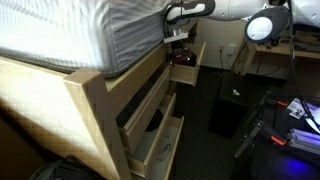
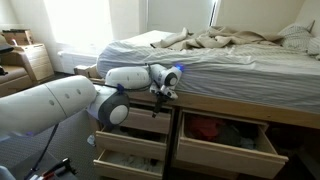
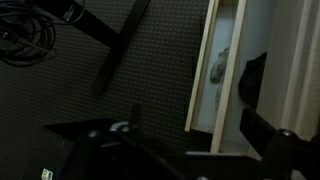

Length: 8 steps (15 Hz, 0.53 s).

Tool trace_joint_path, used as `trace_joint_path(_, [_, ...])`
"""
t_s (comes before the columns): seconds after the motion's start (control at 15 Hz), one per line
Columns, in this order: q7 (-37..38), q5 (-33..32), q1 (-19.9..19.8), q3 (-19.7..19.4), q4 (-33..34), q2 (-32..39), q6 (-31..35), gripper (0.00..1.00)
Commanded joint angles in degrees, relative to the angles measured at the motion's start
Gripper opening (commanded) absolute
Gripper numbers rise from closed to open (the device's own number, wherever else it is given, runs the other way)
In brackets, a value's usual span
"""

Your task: Open both topmost drawers fully

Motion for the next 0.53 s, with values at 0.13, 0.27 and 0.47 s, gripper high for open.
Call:
trace_joint_path(0.13, [-0.7, -0.7, -1.2, -0.5, -1.4, -0.6, 0.6, 1.00])
trace_joint_path(0.27, [-1.4, -0.4, -2.1, -0.2, -1.8, -0.8, -0.4, 1.00])
trace_joint_path(0.47, [-1.2, -1.0, -2.0, -0.8, -1.8, -1.0, -0.6, 1.00])
